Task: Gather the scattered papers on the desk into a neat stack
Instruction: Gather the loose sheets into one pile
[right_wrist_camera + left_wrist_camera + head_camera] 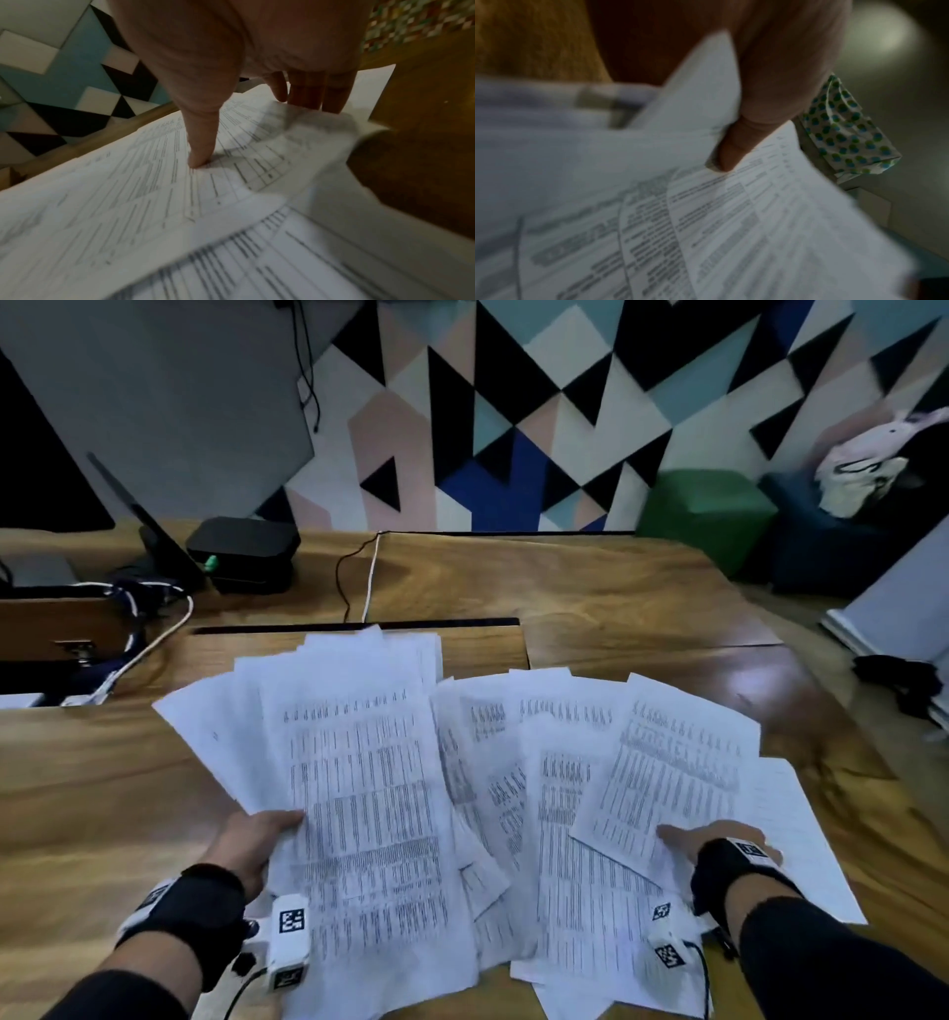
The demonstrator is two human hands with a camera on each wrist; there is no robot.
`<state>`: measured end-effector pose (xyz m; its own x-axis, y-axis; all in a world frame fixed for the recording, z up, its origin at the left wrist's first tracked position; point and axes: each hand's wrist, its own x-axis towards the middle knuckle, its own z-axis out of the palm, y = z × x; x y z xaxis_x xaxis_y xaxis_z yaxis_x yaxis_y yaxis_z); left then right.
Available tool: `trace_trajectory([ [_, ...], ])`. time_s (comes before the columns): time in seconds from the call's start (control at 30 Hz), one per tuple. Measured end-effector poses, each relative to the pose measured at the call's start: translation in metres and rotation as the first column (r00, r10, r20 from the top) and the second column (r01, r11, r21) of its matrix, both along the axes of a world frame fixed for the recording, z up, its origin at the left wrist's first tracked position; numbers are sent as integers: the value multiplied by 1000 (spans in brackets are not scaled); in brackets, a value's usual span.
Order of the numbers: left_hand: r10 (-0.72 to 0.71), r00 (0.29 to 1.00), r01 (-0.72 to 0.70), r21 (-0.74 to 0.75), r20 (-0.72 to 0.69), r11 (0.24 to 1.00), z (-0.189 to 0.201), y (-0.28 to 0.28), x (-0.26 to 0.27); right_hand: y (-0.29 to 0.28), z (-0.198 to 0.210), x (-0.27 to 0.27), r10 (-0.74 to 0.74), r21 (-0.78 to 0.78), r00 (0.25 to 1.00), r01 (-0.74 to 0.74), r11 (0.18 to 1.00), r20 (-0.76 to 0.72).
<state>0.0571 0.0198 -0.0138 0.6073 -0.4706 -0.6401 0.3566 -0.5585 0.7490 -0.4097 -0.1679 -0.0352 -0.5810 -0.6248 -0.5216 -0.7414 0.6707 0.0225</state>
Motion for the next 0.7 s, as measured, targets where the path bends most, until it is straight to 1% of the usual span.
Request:
trace_trajectory([
  [0.03, 4, 1000, -4, 20, 8, 1000, -8, 1, 0, -2, -5, -3, 20, 11, 1000, -21, 1000, 21],
  [0.07, 23, 999, -23, 31, 30, 999, -17, 2, 0, -4, -5, -5, 32, -1, 996, -32, 999, 78],
  [0.13, 39, 996, -45, 73, 83, 996, -26, 4, -2, -7, -5, -10, 4, -83, 976, 14, 996, 218],
  [0.17, 40, 993, -51, 100, 108, 994, -27, 5, -4, 0, 12, -4, 9, -123, 965, 24, 992, 261],
  [0.23, 42, 992, -55, 111, 121, 992, -28, 9, -8, 5, 21, -8, 19, -222, 933, 65, 973, 358],
  [0.27, 42, 993, -55, 114, 111, 992, -30, 10, -7, 10, 24, -10, 12, -244, 911, 98, 965, 412],
  [0.33, 36, 995, -45, 104, 89, 994, -35, 12, -5, 16, 20, -12, 12, -205, 882, 97, 974, 471],
  [0.4, 48, 996, -55, 98, 72, 994, -37, 15, -3, 28, 19, -10, 34, -112, 886, 20, 994, 462],
  [0.43, 51, 996, -58, 99, 71, 993, -40, 15, -2, 32, 15, -7, 48, -90, 906, -11, 996, 419],
  [0.53, 49, 997, -55, 98, 60, 994, -40, 15, -4, 44, 9, 8, 39, -58, 966, -25, 998, 255],
  [0.6, 48, 997, -54, 98, 64, 994, -41, 14, -4, 47, 5, 15, 71, -83, 985, -59, 995, 158],
  [0.63, 40, 997, -47, 105, 71, 993, -39, 14, -5, 45, 2, 18, 79, -77, 985, -67, 995, 154],
  [0.7, 38, 994, -51, 122, 102, 991, -37, 14, -6, 37, -9, 18, 139, -36, 978, -134, 990, 155],
])
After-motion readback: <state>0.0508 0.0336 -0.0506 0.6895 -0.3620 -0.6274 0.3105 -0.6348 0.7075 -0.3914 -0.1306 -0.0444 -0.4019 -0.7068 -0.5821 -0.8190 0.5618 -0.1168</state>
